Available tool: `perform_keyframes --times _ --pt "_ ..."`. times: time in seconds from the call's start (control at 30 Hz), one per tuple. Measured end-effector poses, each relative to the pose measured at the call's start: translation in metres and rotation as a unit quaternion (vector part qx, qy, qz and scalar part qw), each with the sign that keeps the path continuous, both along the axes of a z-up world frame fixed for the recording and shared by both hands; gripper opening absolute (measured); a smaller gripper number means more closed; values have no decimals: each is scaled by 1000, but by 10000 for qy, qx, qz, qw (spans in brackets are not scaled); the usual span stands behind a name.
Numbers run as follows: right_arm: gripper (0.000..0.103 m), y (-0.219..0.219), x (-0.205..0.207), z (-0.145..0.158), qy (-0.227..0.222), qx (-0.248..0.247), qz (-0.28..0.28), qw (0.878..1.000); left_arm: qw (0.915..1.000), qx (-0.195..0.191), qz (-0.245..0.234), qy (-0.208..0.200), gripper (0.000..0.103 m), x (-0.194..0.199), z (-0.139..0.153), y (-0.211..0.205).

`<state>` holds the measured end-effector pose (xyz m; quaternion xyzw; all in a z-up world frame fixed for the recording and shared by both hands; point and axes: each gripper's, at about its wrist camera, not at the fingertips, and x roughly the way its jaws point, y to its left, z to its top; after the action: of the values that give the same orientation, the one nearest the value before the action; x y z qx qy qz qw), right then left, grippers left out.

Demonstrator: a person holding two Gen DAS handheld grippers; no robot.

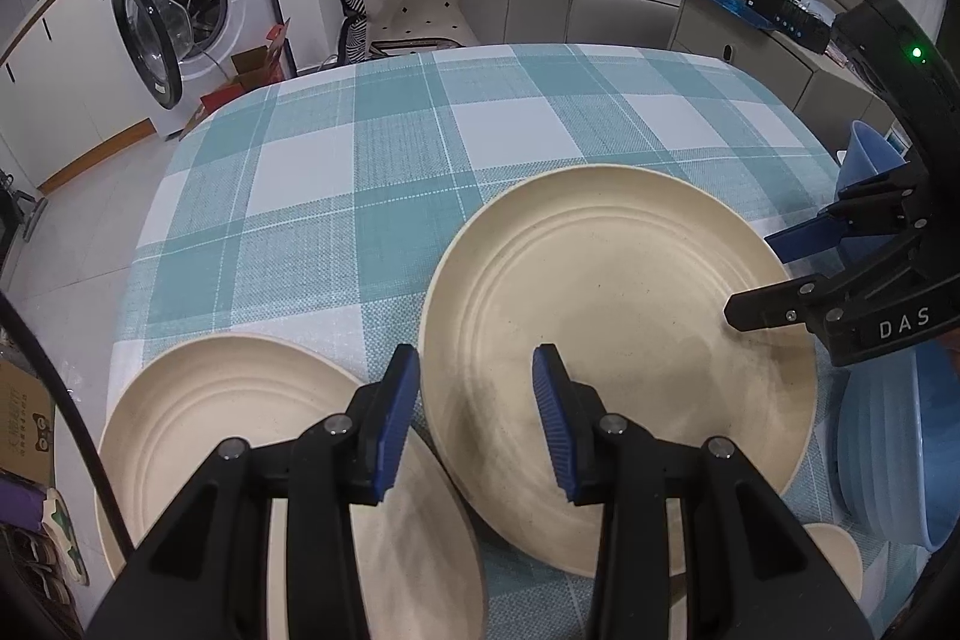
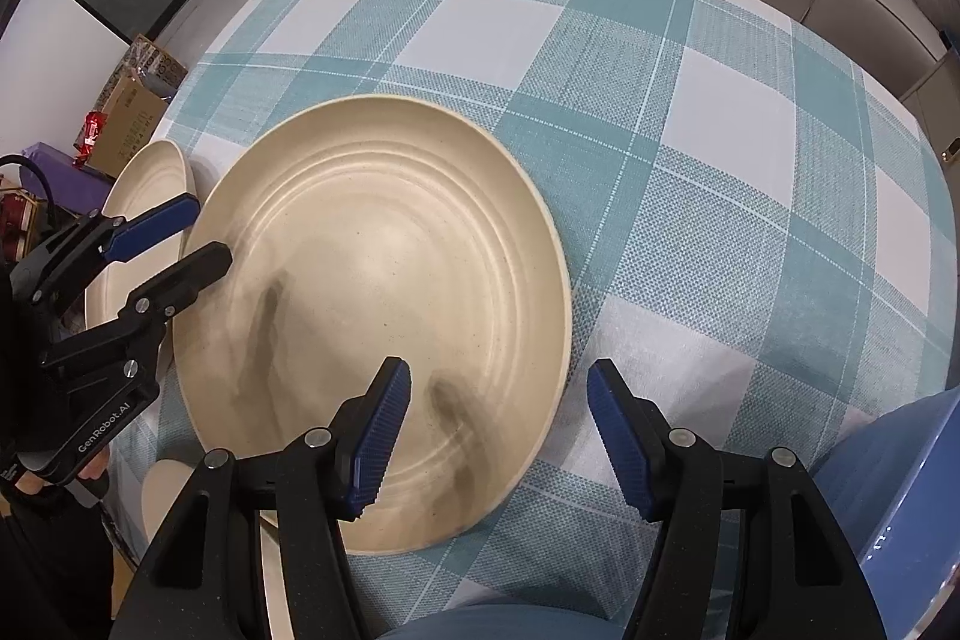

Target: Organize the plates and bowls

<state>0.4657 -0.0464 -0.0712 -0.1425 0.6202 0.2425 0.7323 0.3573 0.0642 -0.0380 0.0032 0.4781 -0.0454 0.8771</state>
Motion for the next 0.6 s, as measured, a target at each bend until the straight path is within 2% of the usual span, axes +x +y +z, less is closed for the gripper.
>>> perform_keyframes --times 0.6 --pt "55 2 -3 -12 172 -30 -3 9998 9996 -35 -135 251 38 4 -7 -10"
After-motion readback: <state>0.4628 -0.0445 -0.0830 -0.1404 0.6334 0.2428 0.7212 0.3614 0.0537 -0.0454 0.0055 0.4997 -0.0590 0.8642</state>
